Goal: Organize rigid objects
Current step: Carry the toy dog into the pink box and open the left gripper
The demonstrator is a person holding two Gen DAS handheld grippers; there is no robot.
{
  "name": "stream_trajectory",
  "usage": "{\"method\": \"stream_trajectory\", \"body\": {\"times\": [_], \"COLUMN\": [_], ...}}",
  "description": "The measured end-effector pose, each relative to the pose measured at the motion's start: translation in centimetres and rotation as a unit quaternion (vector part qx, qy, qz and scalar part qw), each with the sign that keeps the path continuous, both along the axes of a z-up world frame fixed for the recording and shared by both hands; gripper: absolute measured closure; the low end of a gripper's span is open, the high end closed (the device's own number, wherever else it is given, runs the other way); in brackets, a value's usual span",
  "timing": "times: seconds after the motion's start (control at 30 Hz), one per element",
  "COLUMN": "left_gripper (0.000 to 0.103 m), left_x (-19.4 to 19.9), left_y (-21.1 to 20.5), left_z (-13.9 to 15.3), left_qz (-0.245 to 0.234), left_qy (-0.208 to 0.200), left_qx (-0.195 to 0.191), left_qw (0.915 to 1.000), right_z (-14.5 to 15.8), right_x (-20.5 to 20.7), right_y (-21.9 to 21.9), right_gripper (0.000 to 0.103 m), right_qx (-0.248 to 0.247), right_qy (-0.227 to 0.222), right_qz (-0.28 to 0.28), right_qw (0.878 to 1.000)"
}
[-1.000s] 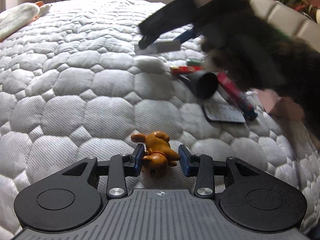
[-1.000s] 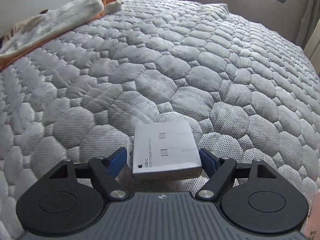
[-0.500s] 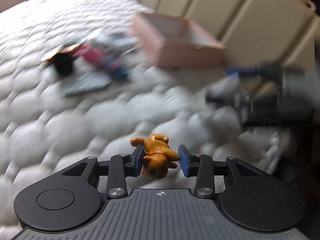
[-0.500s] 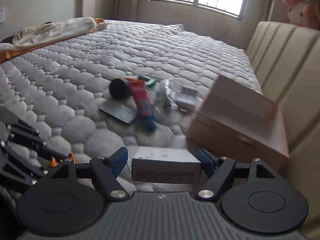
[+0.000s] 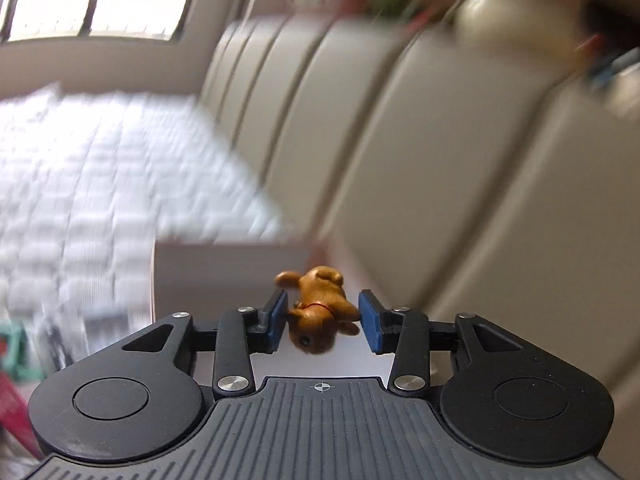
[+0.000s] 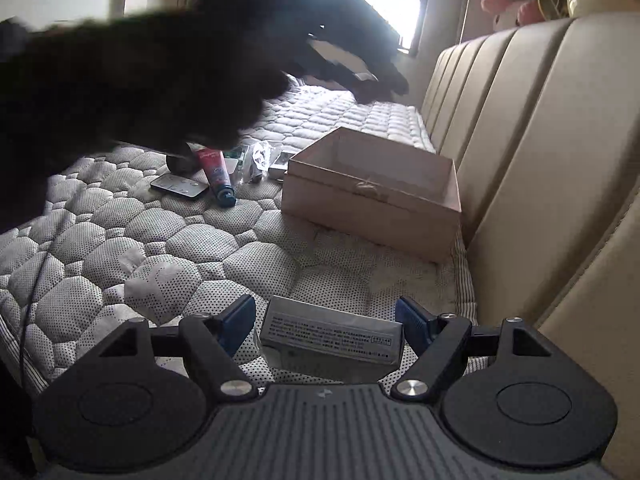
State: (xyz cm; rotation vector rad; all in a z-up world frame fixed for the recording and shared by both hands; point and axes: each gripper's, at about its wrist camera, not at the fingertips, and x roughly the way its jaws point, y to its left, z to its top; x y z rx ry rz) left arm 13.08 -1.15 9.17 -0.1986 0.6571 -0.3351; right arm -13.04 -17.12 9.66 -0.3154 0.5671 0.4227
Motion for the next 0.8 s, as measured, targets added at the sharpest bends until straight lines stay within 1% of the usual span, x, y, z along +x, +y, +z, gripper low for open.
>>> {"method": "stream_trajectory", "body": {"times": [0.03,0.07,0.1,0.17,0.23,0.37,0.43,0.57,0.6,0.67,0.73,0.8], "left_gripper": [0.06,0.06,0.06,0.06,0.06,0.06,0.06,0.06,0.06,0.06,0.06,0.06], "left_x": [1.2,1.9,2.0,1.3,0.3,-3.0,-5.3,-9.4,-9.8,-11.4,-12.1,-12.7], "left_y": [-0.3,-0.4,-0.4,-0.4,-0.3,0.3,0.5,1.2,0.8,1.1,1.9,2.9], "left_z": [-1.3,-2.3,-2.9,-3.0,-2.6,-1.2,-0.7,-0.5,-0.8,-1.4,-2.3,-3.4], "left_qz": [0.009,0.015,0.021,0.024,0.013,-0.006,-0.012,-0.022,-0.025,-0.031,-0.035,-0.033], "left_qy": [0.034,0.056,0.064,0.051,0.04,0.015,0.007,0.002,0.001,0.001,0.013,0.031], "left_qx": [0.003,0.001,0.002,0.007,0.01,0.015,0.017,0.031,0.036,0.046,0.053,0.047], "left_qw": [0.9994,0.9983,0.9977,0.9984,0.999,0.9998,0.9998,0.9993,0.999,0.9984,0.9979,0.9979], "right_z": [0.0,0.0,0.0,0.0,0.1,-0.2,-0.4,-0.6,-0.6,-0.4,-0.3,-0.3], "right_x": [-0.2,-0.2,-0.3,-0.4,-0.3,0.5,0.9,1.3,1.3,1.5,1.7,2.1], "right_y": [0.0,0.0,-0.1,-0.6,-1.2,-1.9,-2.0,-1.9,-1.9,-1.7,-1.4,-1.1], "right_gripper": [0.026,0.026,0.026,0.026,0.026,0.026,0.026,0.026,0.026,0.026,0.026,0.026], "right_qx": [0.0,0.0,0.0,0.003,0.011,0.015,0.022,0.022,0.02,0.016,0.014,0.012], "right_qy": [-0.005,-0.009,-0.012,-0.017,-0.017,-0.009,0.0,0.008,0.009,0.01,0.013,0.019], "right_qz": [0.002,0.002,0.001,-0.004,-0.008,-0.025,-0.033,-0.04,-0.041,-0.045,-0.049,-0.055], "right_qw": [1.0,1.0,1.0,1.0,1.0,1.0,0.999,0.999,0.999,0.999,0.999,0.998]}}
